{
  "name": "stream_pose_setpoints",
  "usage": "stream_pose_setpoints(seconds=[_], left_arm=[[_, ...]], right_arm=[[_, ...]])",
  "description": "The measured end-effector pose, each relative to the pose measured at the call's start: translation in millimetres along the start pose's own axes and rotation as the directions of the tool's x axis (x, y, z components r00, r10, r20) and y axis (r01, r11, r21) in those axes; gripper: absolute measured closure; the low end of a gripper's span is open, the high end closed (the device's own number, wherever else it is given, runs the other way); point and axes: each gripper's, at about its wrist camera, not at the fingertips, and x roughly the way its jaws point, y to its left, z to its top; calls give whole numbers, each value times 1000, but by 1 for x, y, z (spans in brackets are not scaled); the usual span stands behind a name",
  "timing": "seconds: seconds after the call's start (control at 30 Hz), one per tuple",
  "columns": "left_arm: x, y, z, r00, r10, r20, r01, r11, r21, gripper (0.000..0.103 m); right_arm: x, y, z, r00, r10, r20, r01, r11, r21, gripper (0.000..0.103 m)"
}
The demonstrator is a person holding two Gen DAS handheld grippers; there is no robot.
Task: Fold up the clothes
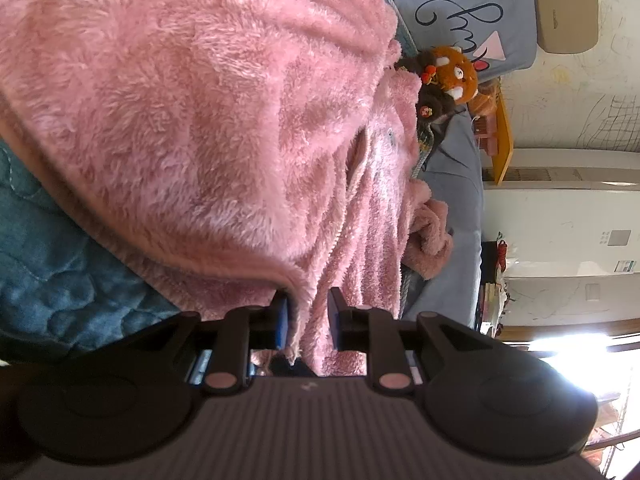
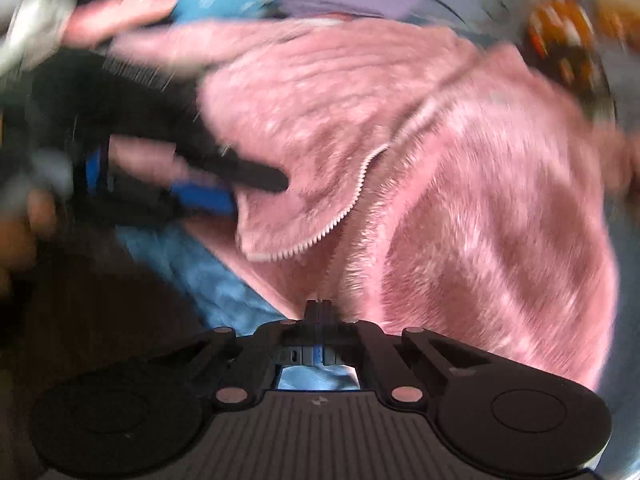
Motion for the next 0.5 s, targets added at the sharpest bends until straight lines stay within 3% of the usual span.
stream_pose_setpoints(seconds=[0.1, 0.13, 0.23, 0.37, 0.5], left_arm=[[-3, 0, 1, 1000, -7, 11, 7, 1000, 1, 82], [-4, 0, 1, 1000, -8, 15, 8, 1000, 3, 82], [-4, 0, 1, 1000, -1, 13, 1, 1000, 4, 82], [-2, -2, 1, 1000, 13, 10, -13, 1000, 16, 82], [-3, -3, 0, 1000, 19, 8, -19, 1000, 21, 82]], right_arm=[[-1, -12, -9, 994, 108, 10, -108, 975, 194, 103], [0, -11, -11, 995, 96, 10, -97, 976, 197, 103], [-9, 18, -16, 999, -32, 30, 34, 996, -79, 103], [-10, 48, -18, 996, -91, 13, 89, 918, -385, 101], [-1, 55, -16, 993, -116, -3, 98, 850, -518, 97]])
